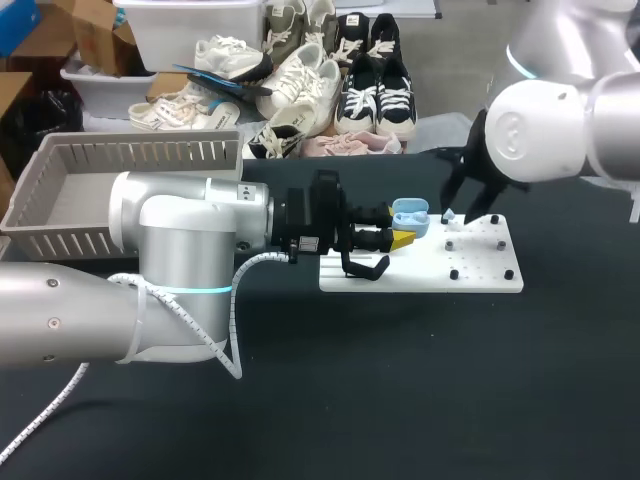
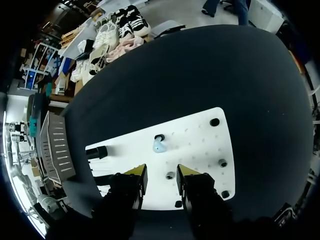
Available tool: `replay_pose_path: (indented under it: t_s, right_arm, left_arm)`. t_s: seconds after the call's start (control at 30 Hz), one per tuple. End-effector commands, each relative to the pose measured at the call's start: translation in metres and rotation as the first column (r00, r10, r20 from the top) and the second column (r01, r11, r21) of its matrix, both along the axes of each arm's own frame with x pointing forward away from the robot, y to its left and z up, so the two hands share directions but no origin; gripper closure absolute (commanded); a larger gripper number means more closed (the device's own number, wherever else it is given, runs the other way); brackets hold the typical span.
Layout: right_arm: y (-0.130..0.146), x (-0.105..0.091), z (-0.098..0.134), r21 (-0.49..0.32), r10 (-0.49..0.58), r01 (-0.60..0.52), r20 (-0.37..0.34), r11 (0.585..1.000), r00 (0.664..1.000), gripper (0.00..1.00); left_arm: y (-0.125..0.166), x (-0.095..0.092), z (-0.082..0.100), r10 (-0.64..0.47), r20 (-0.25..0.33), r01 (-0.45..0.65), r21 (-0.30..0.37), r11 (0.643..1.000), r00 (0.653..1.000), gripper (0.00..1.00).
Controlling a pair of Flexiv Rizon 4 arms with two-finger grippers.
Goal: Pick up each earbud case from the left stands, insert the matching earbuds, close the lid, and place the case in the box.
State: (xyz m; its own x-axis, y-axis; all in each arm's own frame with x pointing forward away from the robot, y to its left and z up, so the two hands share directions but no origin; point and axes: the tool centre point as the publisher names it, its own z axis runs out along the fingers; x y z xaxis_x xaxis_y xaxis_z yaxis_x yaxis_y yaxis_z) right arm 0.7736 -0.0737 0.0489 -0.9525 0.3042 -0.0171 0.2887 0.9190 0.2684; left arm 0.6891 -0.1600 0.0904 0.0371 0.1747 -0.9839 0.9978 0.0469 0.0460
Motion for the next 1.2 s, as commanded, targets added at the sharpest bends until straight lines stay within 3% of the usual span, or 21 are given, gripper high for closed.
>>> replay_pose_path:
  t_s: [0.03,1.2]
  right_arm:
    - [0.001,0.007,-0.004,-0.007,-0.003,0.003,-0.015,1.0,1.0,0.64]
    - [0.007,0.02,-0.018,-0.006,-0.025,0.025,-0.032,1.0,0.999,0.67]
  left_arm:
    - [0.0,-0.001,0.0,0.005,0.002,-0.005,-0.002,1.0,1.0,1.0]
    - [0.0,-0.001,0.0,0.005,0.002,-0.005,-0.002,1.0,1.0,1.0]
